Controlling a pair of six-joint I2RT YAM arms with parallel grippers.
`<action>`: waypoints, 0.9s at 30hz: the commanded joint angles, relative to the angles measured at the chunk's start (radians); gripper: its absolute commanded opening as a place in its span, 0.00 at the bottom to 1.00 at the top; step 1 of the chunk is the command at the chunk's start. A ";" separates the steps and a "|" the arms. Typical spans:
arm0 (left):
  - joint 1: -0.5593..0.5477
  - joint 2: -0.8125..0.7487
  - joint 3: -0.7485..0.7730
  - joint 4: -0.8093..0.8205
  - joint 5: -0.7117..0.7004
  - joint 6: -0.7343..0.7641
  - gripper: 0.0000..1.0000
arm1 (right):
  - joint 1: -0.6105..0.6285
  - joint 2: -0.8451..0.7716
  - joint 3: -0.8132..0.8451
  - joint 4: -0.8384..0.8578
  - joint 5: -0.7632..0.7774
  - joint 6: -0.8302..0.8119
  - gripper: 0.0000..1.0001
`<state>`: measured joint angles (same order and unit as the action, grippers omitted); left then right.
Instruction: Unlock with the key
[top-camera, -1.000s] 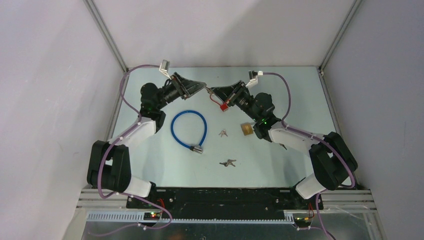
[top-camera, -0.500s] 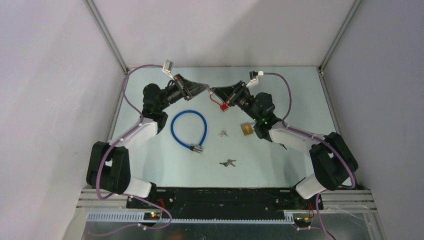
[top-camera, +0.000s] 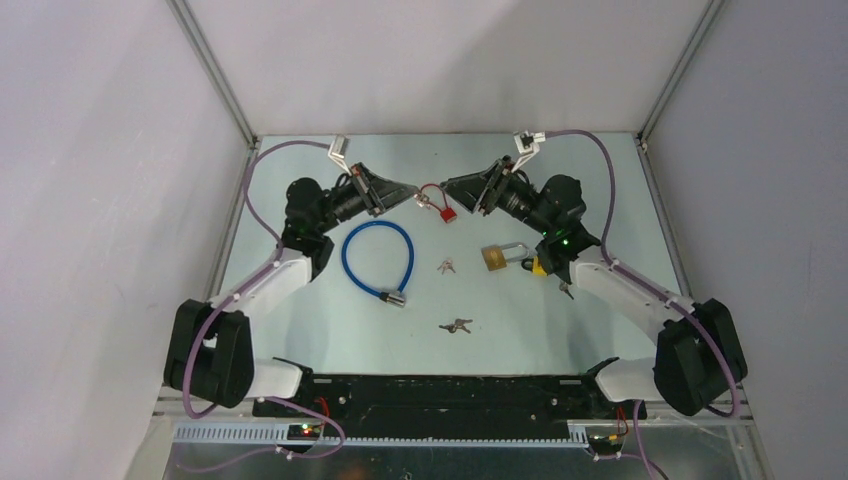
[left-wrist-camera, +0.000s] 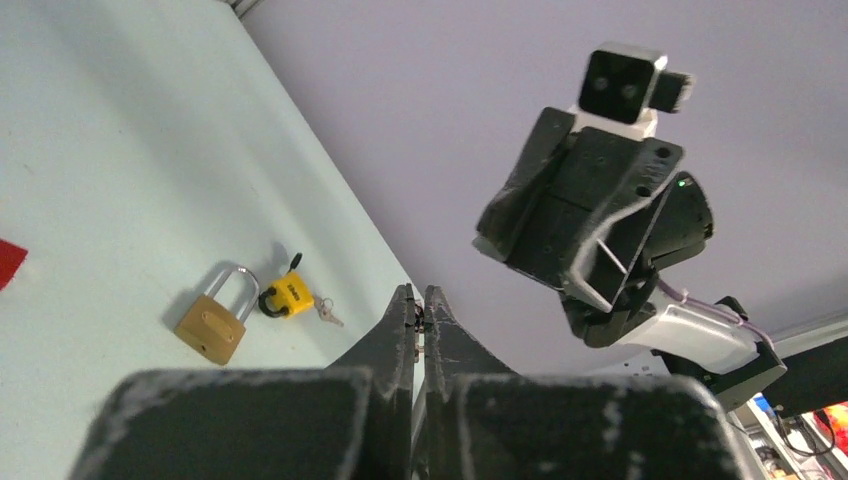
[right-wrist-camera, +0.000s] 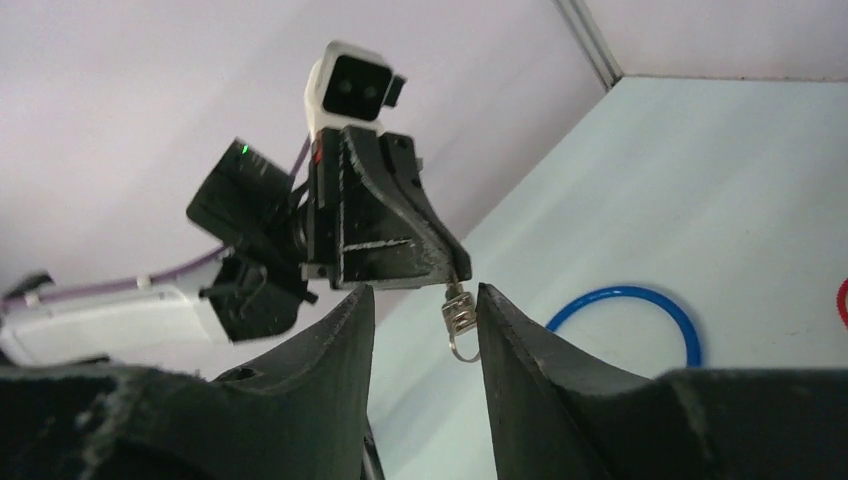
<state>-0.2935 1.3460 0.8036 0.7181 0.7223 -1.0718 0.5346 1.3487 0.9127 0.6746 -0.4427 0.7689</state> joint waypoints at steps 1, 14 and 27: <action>-0.019 -0.057 -0.023 -0.043 0.024 0.052 0.00 | -0.001 -0.070 0.003 -0.112 -0.140 -0.204 0.45; -0.079 -0.081 0.002 -0.154 -0.005 0.070 0.00 | 0.109 -0.111 0.003 -0.336 -0.008 -0.638 0.46; -0.091 -0.110 0.008 -0.198 -0.019 0.087 0.00 | 0.167 -0.088 0.002 -0.327 0.082 -0.712 0.46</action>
<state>-0.3763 1.2747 0.7795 0.5133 0.7101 -1.0145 0.6926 1.2621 0.9127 0.3119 -0.3885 0.0944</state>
